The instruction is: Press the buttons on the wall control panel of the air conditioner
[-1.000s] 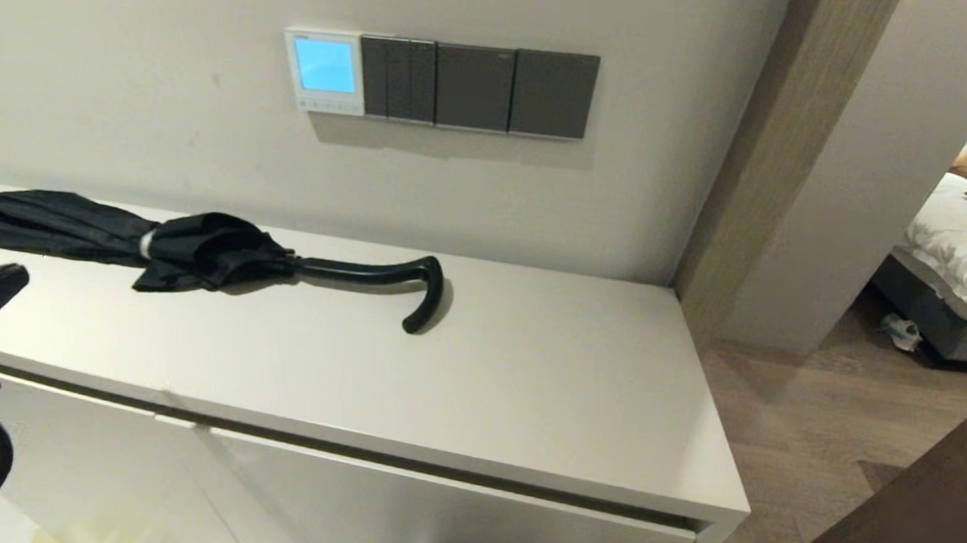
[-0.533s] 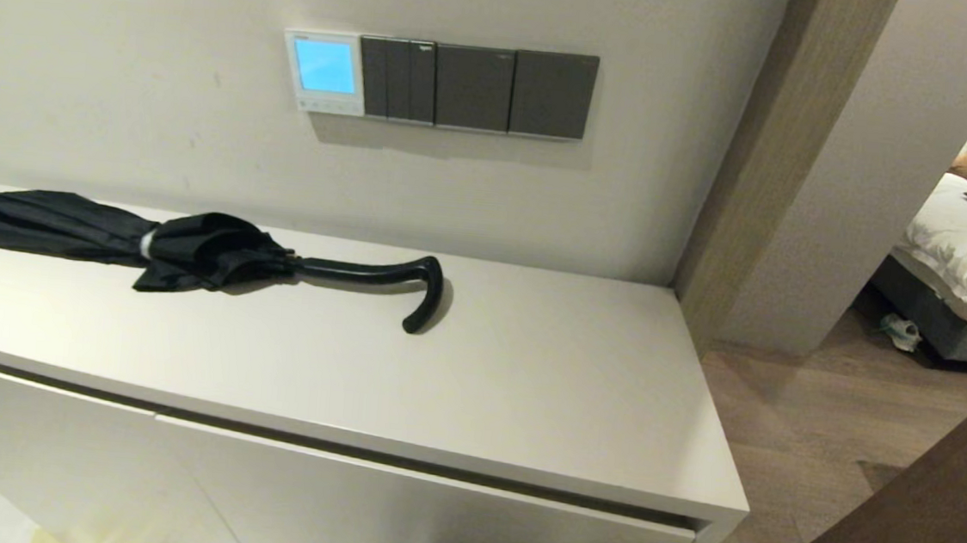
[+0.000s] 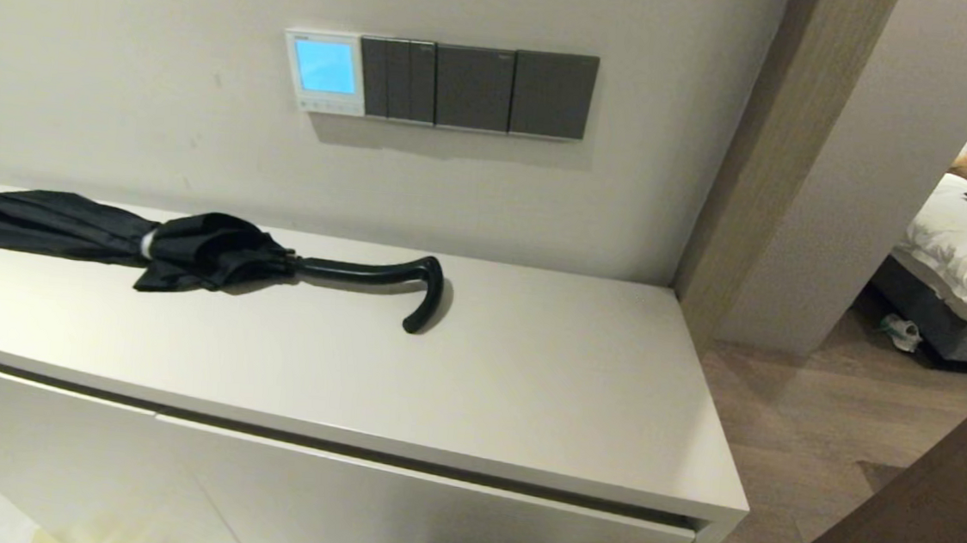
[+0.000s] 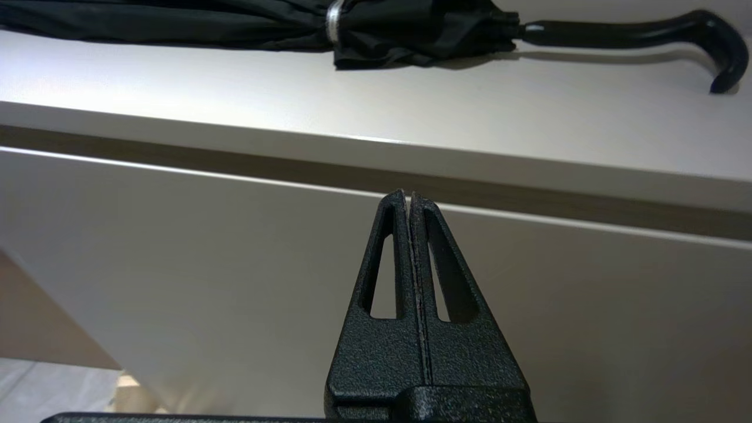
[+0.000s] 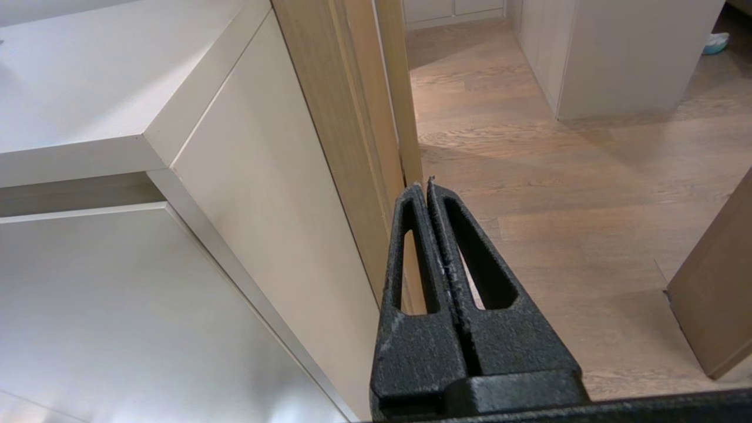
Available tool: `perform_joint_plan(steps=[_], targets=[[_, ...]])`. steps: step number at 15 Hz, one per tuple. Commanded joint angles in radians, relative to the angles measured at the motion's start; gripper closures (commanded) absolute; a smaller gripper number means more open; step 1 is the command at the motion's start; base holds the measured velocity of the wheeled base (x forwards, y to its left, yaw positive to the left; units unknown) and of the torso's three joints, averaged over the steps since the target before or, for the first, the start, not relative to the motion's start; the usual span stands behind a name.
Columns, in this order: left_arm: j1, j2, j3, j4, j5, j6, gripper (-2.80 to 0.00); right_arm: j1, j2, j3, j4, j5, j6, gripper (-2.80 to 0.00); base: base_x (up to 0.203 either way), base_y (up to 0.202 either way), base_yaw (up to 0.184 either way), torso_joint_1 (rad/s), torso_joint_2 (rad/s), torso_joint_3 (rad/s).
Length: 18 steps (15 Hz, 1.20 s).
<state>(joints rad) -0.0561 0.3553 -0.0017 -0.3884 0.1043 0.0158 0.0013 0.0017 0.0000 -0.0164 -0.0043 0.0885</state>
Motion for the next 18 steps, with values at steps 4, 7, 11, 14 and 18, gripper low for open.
perform_joint_plan(steps=[4,7,11,14,18], targets=[[0.048,-0.217,-0.001,0.209,-0.004,0.03,0.0,0.0,0.001,0.002,0.0,0.0,0.0,0.0,0.0,0.0,0.0,0.0,0.0,0.0],[0.055,-0.352,-0.021,0.352,-0.031,0.065,0.0,0.0,0.001,0.002,0.0,0.0,0.0,0.0,0.0,0.0,0.0,0.0,0.0,0.0],[0.056,-0.355,-0.021,0.364,-0.055,0.079,0.0,0.0,0.001,0.002,0.0,0.0,0.0,0.0,0.0,0.0,0.0,0.0,0.0,0.0],[0.056,-0.355,0.0,0.38,-0.105,0.07,0.0,0.0,0.001,0.0,0.0,0.0,0.0,0.0,0.0,0.0,0.0,0.0,0.0,0.0],[0.056,-0.355,0.002,0.411,-0.109,0.07,0.0,0.0,0.0,0.001,0.0,0.0,0.0,0.0,0.0,0.0,0.0,0.0,0.0,0.0]])
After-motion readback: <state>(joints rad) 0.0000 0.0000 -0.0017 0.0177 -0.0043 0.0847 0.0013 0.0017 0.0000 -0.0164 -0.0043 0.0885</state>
